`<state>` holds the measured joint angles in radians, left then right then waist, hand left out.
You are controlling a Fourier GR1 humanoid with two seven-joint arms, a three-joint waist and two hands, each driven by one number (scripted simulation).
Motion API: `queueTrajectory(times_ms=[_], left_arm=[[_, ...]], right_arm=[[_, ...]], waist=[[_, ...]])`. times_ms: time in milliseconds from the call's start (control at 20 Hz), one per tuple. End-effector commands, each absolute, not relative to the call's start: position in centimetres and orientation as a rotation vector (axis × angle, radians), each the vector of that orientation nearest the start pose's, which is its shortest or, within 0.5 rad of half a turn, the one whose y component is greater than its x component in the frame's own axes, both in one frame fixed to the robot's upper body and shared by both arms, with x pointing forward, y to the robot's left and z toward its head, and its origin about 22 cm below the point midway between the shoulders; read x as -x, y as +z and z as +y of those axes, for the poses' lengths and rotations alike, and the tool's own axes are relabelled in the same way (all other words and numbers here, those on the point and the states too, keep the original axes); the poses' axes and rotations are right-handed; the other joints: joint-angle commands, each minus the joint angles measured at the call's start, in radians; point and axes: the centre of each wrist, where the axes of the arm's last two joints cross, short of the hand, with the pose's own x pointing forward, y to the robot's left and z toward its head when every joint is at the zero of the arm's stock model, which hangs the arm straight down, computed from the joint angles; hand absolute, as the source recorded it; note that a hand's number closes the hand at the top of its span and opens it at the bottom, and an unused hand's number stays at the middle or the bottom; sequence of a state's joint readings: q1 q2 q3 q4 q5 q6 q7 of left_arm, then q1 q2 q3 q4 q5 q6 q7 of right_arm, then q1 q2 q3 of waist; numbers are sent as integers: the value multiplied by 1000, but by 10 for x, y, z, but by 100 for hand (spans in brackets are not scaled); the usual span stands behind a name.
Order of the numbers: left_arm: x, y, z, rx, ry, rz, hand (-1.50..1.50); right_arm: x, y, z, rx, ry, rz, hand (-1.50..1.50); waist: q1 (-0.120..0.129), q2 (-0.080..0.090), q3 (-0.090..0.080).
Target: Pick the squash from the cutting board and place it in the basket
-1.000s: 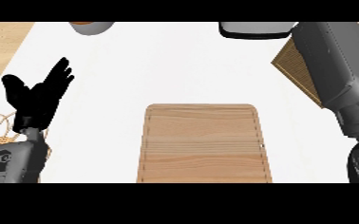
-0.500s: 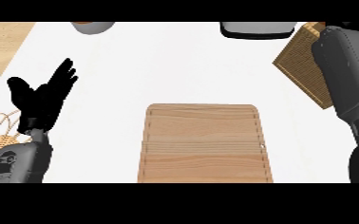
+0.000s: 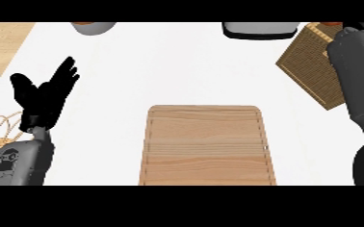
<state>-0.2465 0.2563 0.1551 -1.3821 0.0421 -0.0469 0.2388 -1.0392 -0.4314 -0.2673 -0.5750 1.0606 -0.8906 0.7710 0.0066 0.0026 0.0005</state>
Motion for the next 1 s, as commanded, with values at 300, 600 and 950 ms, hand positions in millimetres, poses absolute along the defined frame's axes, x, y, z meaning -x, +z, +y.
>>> queueTrajectory(times_ms=[300, 600, 950], left_arm=[[-285, 39, 332, -216, -52, -1353, 0], [-281, 40, 330, -241, -6, -1356, 0], [-267, 25, 332, -232, -8, -1352, 0]], right_arm=[[-415, 196, -348, 1433, -941, -1313, -150], [-349, 167, -358, 1331, -839, -1311, -150], [-253, 152, -377, 1271, -709, -1277, -150]], waist=[[-39, -18, -1], [-77, -30, -1], [-82, -24, -1]])
